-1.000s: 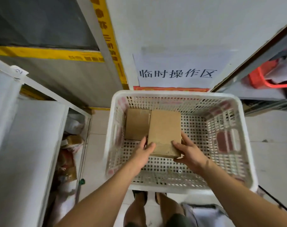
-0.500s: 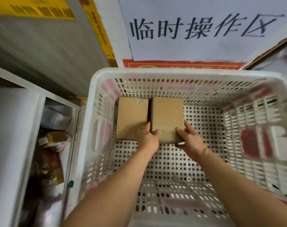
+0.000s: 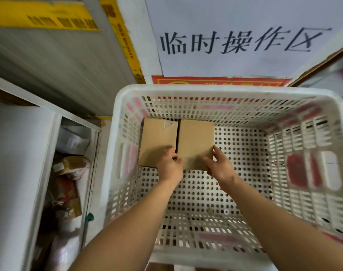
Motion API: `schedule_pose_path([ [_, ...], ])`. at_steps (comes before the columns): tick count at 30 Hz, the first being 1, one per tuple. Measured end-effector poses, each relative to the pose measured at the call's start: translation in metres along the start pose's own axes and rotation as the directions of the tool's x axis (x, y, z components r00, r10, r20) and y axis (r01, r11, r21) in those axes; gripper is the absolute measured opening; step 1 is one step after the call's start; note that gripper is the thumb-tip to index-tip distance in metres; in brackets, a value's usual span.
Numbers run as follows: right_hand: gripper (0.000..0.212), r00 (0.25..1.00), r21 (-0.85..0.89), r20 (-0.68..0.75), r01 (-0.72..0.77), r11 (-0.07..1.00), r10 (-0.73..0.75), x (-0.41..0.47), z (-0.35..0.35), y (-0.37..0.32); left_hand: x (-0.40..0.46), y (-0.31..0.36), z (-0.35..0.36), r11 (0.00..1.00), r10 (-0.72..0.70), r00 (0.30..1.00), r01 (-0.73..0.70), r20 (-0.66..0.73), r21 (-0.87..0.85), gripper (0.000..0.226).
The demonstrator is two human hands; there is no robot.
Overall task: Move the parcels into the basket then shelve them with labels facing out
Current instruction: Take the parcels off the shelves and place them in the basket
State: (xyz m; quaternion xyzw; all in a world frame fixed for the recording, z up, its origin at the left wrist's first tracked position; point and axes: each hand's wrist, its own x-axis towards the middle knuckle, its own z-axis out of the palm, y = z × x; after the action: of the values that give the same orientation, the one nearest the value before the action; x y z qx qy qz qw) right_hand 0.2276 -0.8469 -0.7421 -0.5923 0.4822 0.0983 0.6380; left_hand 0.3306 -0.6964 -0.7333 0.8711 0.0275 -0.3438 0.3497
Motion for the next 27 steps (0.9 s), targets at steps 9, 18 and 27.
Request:
schedule_pose_path([
  [9, 0.050, 0.953, -0.357, 0.124, 0.302, 0.884, -0.276, -0.130, 0.010, -0.110, -0.101, 0.055, -0.123, 0.982, 0.169, 0.986, -0.168, 0.003, -0.086, 0.030],
  [18, 0.040, 0.799, -0.544, 0.390, 0.601, 0.586, -0.457, -0.289, 0.073, -0.257, -0.234, 0.087, -0.313, 0.949, 0.305, 0.928, -0.278, -0.215, 0.147, 0.036],
  [27, 0.038, 0.429, -0.376, 0.752, 0.903, 0.210, -0.500, -0.411, 0.190, -0.345, -0.387, 0.030, -0.453, 0.996, 0.088, 0.742, -0.075, -0.665, 0.048, 0.042],
])
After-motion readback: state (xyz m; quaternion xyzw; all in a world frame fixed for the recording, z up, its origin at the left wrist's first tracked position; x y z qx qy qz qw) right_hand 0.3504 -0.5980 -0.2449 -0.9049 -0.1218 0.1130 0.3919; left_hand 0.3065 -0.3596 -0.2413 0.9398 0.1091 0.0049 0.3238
